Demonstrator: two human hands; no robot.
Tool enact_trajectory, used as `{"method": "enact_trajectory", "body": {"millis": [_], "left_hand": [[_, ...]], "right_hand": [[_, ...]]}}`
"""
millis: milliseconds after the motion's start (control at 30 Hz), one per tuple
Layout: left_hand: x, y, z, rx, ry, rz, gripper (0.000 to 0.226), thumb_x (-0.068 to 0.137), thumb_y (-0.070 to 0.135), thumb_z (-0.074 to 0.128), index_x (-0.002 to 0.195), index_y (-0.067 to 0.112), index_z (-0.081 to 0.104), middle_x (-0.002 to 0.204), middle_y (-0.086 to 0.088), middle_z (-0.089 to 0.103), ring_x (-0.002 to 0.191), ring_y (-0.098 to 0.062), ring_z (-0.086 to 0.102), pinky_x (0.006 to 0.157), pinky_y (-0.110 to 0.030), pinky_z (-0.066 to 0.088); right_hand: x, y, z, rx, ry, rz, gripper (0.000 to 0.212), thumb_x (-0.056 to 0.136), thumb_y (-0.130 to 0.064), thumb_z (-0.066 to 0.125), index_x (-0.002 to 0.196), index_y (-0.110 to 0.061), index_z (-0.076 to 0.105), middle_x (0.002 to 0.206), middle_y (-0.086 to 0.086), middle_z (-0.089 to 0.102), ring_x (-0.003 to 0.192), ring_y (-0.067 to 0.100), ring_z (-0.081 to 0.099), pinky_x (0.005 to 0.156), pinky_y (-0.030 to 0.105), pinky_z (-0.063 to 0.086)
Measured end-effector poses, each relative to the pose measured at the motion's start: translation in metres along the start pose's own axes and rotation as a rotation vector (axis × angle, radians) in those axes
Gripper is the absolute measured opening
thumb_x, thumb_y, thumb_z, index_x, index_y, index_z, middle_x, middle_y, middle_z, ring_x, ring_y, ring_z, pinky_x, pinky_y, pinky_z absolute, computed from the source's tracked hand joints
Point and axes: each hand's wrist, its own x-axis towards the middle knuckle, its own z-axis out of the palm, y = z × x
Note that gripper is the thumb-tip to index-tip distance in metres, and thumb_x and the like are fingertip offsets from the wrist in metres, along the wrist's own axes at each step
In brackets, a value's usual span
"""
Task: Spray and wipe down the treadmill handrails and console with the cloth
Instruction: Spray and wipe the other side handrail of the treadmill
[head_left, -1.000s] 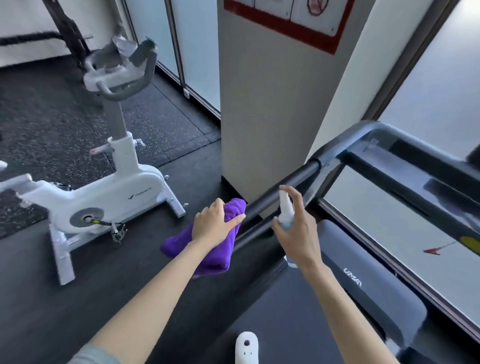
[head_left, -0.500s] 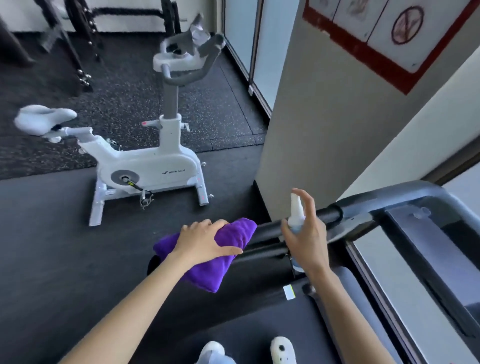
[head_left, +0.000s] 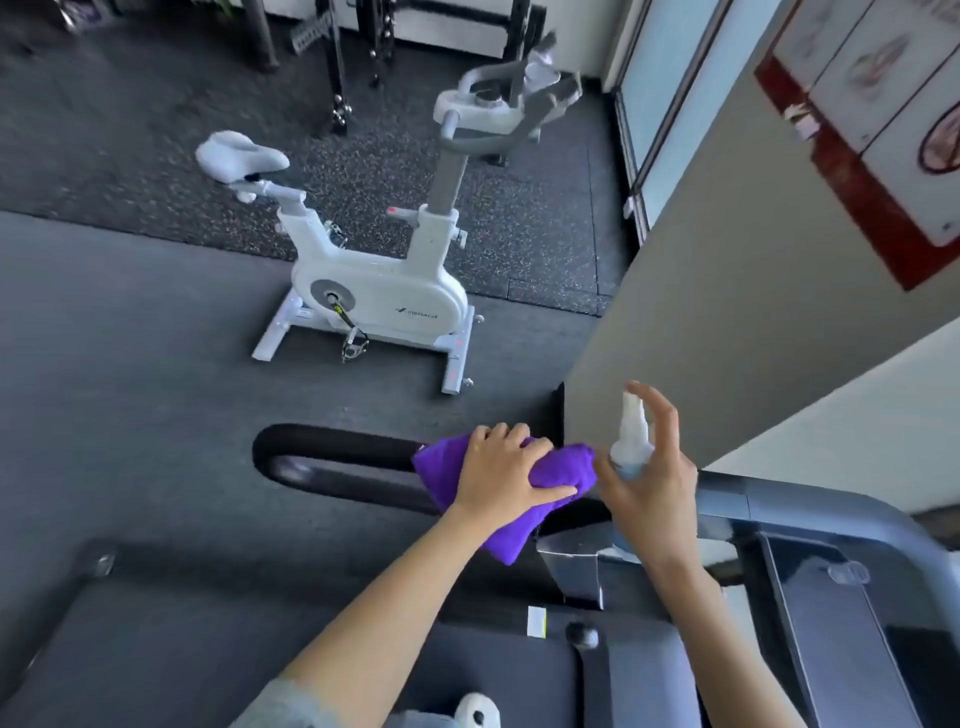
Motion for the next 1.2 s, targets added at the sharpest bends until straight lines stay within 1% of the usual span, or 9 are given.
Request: {"method": "enact_trajectory", "body": {"millis": [133,233,367,467,633,733,933,1033,1200], "left_hand": [[-0.017,-0.053,-0.01,0.077,0.015,-0.099,0.072,0.075,0.082,0.028,0.108,0.028,0.064,0.098,0.002,0.061,0.095,-0.023,0.057,0.085,-0.037,0.035],[-0.036,-0.094,-0.022,0.103,0.084,-0.212,0.077,0.075,0.082,0.025,0.104,0.025,0.068,0.094,0.0,0.064,0.09,-0.025,0.06,0.085,-0.038,0.037],[-0.029,-0.071,-0.018,0.109,0.098,-0.327,0.069,0.081,0.074,0.027,0.107,0.026,0.068,0.103,0.002,0.066,0.096,-0.025,0.059,0.088,-0.041,0.032],[-0.013,-0.031,-0.008,0.074,0.045,-0.26,0.063,0.083,0.074,0.03,0.113,0.03,0.065,0.111,0.005,0.064,0.102,-0.023,0.056,0.089,-0.04,0.03],[-0.003,0.03,0.005,0.039,0.028,-0.167,0.064,0.08,0.077,0.031,0.107,0.03,0.065,0.108,0.002,0.062,0.098,-0.026,0.055,0.09,-0.042,0.031],[-0.004,0.01,0.001,0.068,-0.003,-0.095,0.068,0.078,0.08,0.029,0.112,0.03,0.062,0.11,0.001,0.06,0.101,-0.025,0.055,0.089,-0.04,0.032],[-0.01,-0.045,-0.009,0.114,0.007,-0.19,0.066,0.082,0.077,0.033,0.109,0.026,0.066,0.103,0.002,0.066,0.098,-0.024,0.06,0.085,-0.037,0.038],[0.002,-0.006,0.001,0.108,0.039,-0.198,0.059,0.086,0.07,0.035,0.111,0.027,0.066,0.104,0.002,0.065,0.097,-0.025,0.059,0.085,-0.037,0.037],[0.028,0.089,0.024,0.017,-0.016,-0.058,0.054,0.087,0.067,0.037,0.112,0.028,0.063,0.107,-0.001,0.06,0.097,-0.027,0.055,0.084,-0.039,0.034]], "right_hand": [[-0.003,0.012,-0.016,-0.007,0.018,-0.022,0.07,0.076,0.002,0.065,0.127,-0.039,0.04,0.102,-0.04,0.051,0.068,0.01,0.054,0.059,0.008,0.039],[-0.01,0.018,-0.018,0.008,0.058,-0.015,0.07,0.076,0.002,0.066,0.127,-0.037,0.04,0.109,-0.04,0.05,0.071,0.005,0.055,0.061,0.004,0.037],[-0.018,0.022,-0.009,-0.005,0.037,0.07,0.068,0.078,-0.002,0.064,0.127,-0.04,0.038,0.1,-0.038,0.053,0.066,0.011,0.054,0.062,0.023,0.041],[-0.022,0.022,-0.004,-0.021,0.026,0.069,0.066,0.079,-0.002,0.063,0.127,-0.039,0.038,0.1,-0.04,0.052,0.064,0.011,0.053,0.062,0.026,0.038],[-0.021,0.031,-0.006,-0.035,0.062,0.13,0.064,0.077,-0.002,0.062,0.126,-0.037,0.04,0.077,-0.021,0.055,0.059,0.013,0.05,0.056,0.026,0.037],[-0.02,0.039,-0.017,-0.04,0.112,0.151,0.065,0.076,0.001,0.062,0.126,-0.036,0.041,0.08,-0.028,0.054,0.063,0.01,0.052,0.055,0.019,0.033],[-0.032,0.056,-0.043,-0.027,0.178,0.232,0.065,0.079,-0.002,0.063,0.125,-0.042,0.04,0.075,-0.018,0.057,0.058,0.014,0.053,0.051,0.033,0.044],[-0.039,0.062,-0.049,-0.021,0.151,0.265,0.063,0.082,-0.002,0.062,0.127,-0.039,0.04,0.07,-0.011,0.054,0.051,0.023,0.054,0.05,0.04,0.049],[-0.036,0.063,-0.05,-0.053,0.105,0.266,0.06,0.081,-0.004,0.061,0.128,-0.035,0.04,0.067,-0.014,0.051,0.054,0.014,0.048,0.051,0.026,0.035]]}}
